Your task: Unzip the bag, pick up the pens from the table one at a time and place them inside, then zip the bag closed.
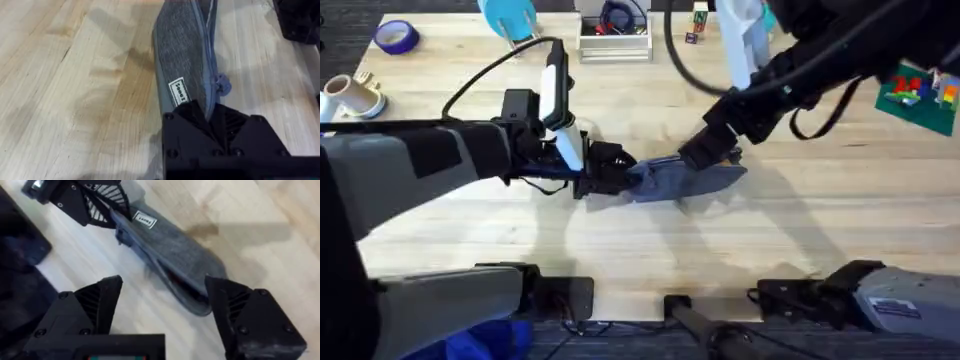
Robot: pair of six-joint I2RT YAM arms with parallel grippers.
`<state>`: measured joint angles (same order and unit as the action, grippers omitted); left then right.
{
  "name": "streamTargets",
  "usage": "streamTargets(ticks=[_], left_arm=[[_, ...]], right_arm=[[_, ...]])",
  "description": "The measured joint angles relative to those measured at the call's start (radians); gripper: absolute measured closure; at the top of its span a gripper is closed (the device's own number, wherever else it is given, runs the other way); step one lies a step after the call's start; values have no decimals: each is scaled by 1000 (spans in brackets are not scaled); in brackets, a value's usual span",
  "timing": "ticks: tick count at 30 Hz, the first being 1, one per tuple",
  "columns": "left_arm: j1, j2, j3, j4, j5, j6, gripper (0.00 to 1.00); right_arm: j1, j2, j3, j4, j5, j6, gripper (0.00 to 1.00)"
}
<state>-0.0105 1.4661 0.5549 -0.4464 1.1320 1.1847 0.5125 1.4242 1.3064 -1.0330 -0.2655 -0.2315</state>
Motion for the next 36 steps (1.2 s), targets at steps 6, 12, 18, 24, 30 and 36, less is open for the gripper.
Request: streamTargets(ticks=[6,12,18,24,30,36], left_arm=[[0,0,0,0,0,0,958],[0,0,0,0,0,0,957],[0,0,0,0,0,0,958],[0,0,0,0,0,0,958],[0,0,0,0,0,0,958],[0,0,0,0,0,0,958]], right_arm=[[18,-4,23,-92,-7,107,4],[109,-66,23,-95,55,237,4],[257,-101,24,-90,177,374,5],[376,-100,23,-41,278,532,5],[459,-100,-5,1,369,715,4],[520,-65,-10,15,438,846,6]])
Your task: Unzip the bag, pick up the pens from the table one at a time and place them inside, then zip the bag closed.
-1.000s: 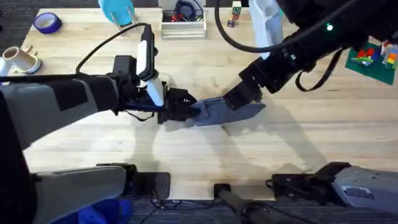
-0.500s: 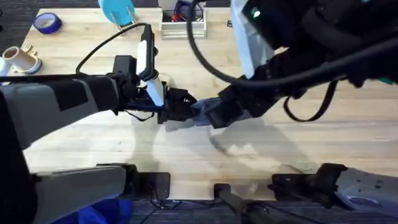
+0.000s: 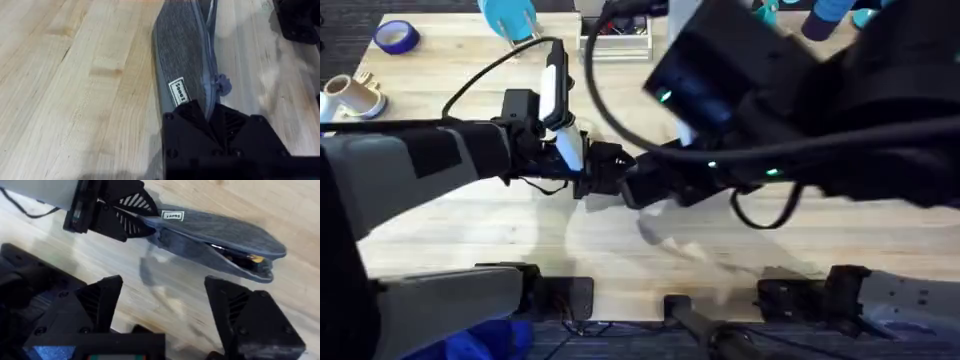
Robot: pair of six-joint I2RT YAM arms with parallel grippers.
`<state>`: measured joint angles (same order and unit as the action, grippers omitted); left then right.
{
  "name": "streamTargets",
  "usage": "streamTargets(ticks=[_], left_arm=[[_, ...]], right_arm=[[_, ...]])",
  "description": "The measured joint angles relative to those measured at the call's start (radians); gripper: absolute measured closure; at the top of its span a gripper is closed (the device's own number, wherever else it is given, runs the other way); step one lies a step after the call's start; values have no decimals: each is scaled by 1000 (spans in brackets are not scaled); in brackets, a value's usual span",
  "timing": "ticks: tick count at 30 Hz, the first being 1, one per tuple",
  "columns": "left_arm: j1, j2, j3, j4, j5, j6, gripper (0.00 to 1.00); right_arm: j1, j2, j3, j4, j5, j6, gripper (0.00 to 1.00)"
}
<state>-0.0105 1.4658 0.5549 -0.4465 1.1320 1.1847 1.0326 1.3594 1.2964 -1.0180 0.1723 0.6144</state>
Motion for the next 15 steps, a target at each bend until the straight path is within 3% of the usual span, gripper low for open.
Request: streamTargets(ticks=[9,15], left_arm=[[0,0,0,0,0,0,958],[0,0,0,-2,0,0,958]], right_arm=[[40,136,0,68,23,120,5],[41,153,-5,68,51,213,13]])
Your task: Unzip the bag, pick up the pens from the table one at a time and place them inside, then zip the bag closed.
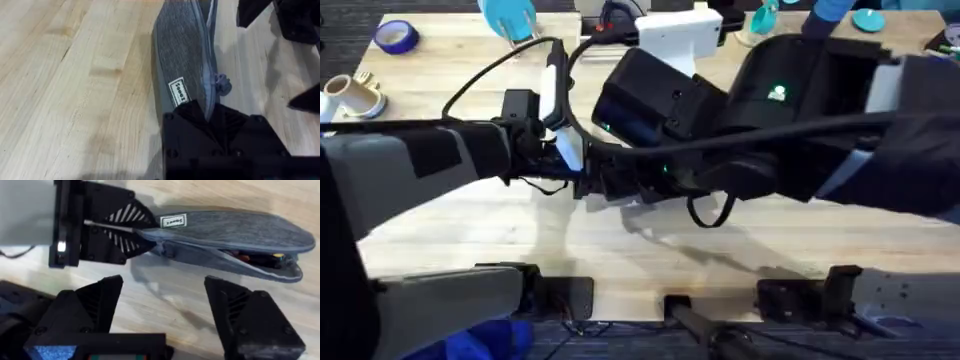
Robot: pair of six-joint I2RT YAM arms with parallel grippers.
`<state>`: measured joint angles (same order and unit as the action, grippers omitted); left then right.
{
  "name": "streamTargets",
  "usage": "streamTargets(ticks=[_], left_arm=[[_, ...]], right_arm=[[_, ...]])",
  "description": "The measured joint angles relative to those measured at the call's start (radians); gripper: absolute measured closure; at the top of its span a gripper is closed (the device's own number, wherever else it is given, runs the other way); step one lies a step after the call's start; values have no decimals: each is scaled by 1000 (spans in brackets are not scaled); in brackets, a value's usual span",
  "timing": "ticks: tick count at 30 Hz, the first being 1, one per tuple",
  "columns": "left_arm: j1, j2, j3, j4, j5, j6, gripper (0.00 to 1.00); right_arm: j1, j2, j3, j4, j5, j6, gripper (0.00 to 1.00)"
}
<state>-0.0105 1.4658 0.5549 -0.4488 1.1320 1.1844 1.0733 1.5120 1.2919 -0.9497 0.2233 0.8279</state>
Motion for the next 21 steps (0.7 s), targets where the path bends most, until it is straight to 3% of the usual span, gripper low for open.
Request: streamTargets(ticks=[10,21], left_arm=[[0,0,0,0,0,0,958],[0,0,0,0,0,0,958]], right_arm=[[0,2,0,-20,41,141,33],[0,55,0,-20,62,168,5]])
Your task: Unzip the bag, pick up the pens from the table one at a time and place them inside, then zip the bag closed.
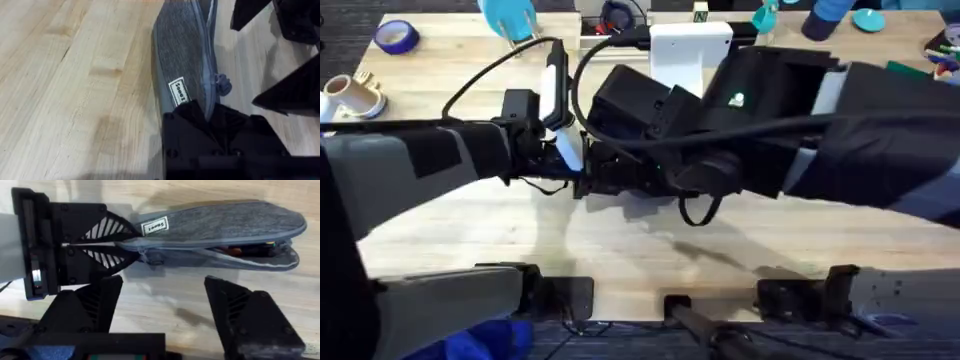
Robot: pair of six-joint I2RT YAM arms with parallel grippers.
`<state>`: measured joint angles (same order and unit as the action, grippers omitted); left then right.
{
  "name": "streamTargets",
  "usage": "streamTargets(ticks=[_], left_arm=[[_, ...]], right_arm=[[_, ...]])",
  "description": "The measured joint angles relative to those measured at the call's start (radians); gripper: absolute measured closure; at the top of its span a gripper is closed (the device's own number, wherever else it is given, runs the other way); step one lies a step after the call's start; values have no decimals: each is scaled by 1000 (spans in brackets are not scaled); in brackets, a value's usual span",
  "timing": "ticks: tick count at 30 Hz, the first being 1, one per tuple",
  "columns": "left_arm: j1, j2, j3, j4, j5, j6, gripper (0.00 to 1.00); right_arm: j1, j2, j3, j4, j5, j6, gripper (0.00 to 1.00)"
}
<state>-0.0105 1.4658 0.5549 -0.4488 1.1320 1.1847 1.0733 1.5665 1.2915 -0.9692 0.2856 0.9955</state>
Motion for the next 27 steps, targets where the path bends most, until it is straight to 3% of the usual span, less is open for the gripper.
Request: streamTargets(ticks=[27], left_arm=[[0,0,0,0,-4,1,958]], right_arm=[[-40,96,0,25,47,34,4]])
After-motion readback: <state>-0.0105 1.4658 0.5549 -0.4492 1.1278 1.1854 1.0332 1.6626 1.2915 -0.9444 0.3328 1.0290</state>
